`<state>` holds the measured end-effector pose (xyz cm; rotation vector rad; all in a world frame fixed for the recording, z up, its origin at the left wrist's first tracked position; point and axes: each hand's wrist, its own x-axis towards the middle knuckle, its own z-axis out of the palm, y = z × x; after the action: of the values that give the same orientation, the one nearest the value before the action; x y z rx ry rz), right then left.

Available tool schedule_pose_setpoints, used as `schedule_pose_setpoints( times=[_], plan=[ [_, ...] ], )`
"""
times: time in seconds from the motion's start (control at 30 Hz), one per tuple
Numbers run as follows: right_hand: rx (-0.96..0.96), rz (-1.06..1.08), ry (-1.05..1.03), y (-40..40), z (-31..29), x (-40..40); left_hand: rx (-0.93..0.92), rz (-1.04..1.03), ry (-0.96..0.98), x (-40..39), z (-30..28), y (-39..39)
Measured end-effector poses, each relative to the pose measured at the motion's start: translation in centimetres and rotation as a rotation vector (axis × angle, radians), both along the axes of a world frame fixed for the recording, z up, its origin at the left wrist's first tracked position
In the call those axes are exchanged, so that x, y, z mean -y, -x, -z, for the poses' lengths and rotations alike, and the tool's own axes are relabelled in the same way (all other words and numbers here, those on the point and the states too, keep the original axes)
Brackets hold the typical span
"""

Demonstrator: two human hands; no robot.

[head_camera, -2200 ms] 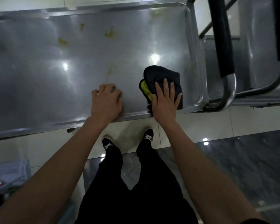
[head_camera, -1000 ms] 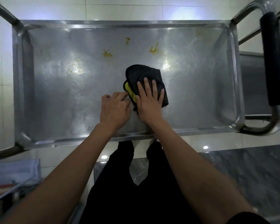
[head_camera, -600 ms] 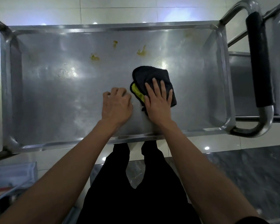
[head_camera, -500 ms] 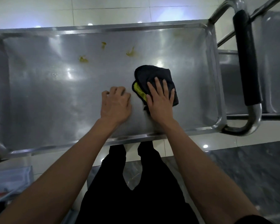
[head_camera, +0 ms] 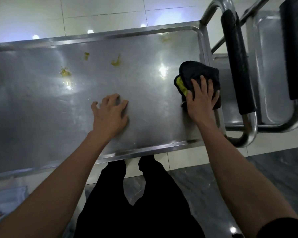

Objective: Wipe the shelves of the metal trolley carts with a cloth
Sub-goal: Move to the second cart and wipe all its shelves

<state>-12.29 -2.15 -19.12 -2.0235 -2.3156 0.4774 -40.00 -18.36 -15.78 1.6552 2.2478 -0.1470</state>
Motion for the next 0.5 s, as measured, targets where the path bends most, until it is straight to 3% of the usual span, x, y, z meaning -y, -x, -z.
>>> schedule_pose_setpoints(
  times=[0.3,0.5],
  plan=[
    [-0.023,-0.107,0.001,9.7,0.8,3.1,0.045,0.073,0.006,0.3,-0.2,1.8],
    [0.014,-0.205,0.005,17.0,0.7,6.6,0.022,-0.059,-0.076,3.0,0.0,6.2]
  ],
)
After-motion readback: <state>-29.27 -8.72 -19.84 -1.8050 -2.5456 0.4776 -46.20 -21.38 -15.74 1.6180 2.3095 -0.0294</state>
